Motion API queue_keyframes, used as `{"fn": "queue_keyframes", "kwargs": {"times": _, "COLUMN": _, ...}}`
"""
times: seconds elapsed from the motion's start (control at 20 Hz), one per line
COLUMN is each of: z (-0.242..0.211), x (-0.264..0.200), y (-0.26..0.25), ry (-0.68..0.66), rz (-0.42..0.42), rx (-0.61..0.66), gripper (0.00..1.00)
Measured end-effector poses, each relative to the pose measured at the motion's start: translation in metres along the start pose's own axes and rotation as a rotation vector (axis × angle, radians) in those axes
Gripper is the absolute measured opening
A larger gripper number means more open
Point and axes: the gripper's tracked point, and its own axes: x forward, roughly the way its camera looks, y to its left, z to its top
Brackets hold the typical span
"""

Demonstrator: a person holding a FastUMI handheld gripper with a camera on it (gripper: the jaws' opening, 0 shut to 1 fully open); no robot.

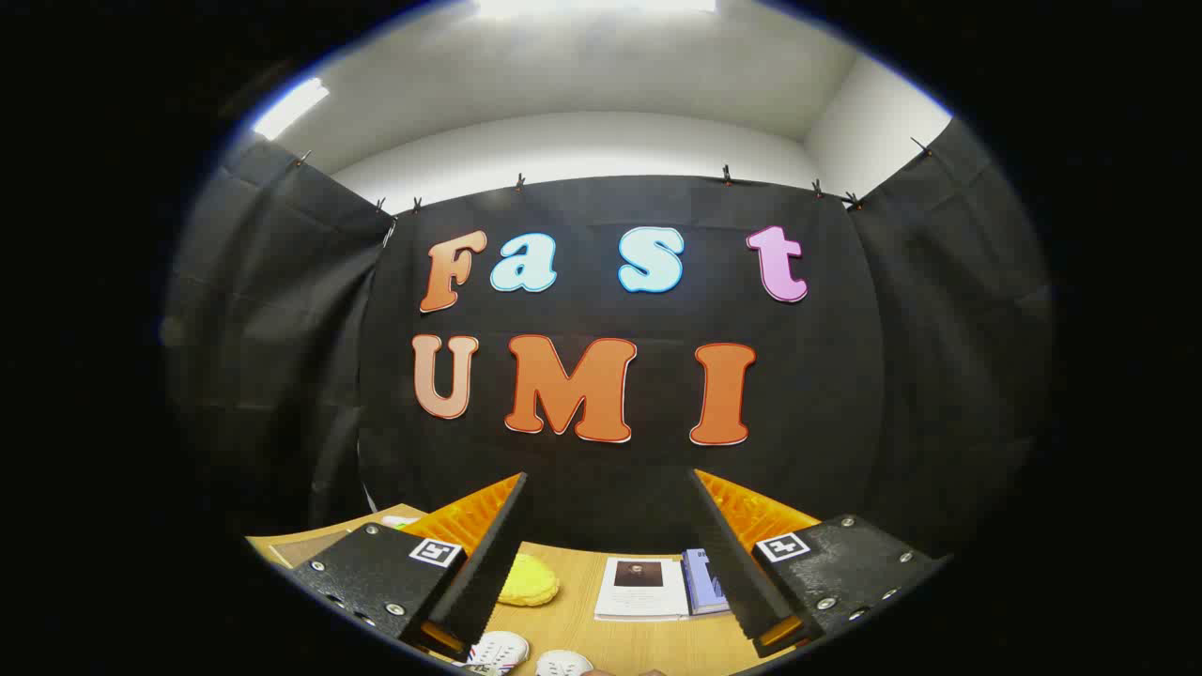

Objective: Open the storage box then place both shoes into the box .Put the left shoe in first, then the right shoe, with the right side of both shoes facing outward in a uniform manner.

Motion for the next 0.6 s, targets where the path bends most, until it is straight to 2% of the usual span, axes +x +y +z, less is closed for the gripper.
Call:
{"fn": "queue_keyframes", "kwargs": {"times": 0.35, "z": -0.002, "x": -0.002, "y": 0.000, "ry": 0.008, "rz": -0.015, "rx": -0.016, "gripper": 0.98}}
{"fn": "queue_keyframes", "kwargs": {"times": 0.6, "z": -0.013, "x": -0.006, "y": 0.009, "ry": 0.042, "rz": 0.013, "rx": 0.010, "gripper": 0.98}}
